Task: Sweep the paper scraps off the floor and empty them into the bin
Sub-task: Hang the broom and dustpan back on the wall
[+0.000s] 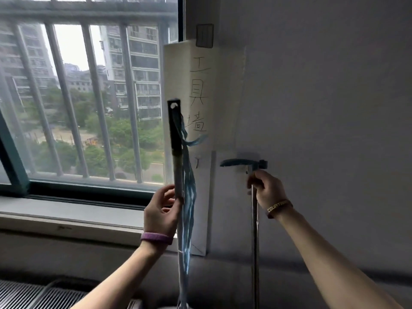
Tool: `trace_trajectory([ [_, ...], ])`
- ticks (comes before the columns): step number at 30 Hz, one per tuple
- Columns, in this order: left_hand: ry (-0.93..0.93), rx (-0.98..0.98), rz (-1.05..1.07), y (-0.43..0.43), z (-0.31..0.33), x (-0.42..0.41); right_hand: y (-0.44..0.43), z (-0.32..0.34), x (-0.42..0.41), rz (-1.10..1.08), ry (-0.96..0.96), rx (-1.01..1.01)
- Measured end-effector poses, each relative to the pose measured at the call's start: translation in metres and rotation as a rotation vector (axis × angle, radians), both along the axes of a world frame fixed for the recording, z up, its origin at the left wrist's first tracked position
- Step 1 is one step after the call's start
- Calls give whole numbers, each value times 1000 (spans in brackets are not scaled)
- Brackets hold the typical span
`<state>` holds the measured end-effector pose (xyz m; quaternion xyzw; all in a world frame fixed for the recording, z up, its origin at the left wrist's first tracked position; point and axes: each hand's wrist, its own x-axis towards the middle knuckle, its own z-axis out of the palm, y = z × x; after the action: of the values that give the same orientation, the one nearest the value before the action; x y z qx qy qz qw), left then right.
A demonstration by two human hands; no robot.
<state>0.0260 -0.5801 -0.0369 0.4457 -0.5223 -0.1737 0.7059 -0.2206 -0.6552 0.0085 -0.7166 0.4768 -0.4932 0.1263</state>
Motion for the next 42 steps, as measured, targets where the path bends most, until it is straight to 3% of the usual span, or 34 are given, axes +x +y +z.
trace_trajectory([
  [8, -75, 132, -64, -3, -28, -9, -10, -26, -1, -21, 156, 43],
  [18, -166, 229, -69, -4, -63, -14, -2, -46, 2, 54, 97, 119],
  [29, -125, 273, -50, 1, -72, -12, 4, -50, 4, 41, 22, 119],
  [31, -114, 275, -48, 1, -71, -11, 3, -51, 2, 12, 11, 73],
  [35, -138, 277, -46, -3, -78, -10, 12, -46, -2, -339, 32, -309],
  [38, -170, 286, -56, -2, -83, -9, 29, -24, 23, -150, -3, -382],
  [42, -201, 310, -66, -5, -82, -8, 28, 0, 74, 209, 120, -97],
])
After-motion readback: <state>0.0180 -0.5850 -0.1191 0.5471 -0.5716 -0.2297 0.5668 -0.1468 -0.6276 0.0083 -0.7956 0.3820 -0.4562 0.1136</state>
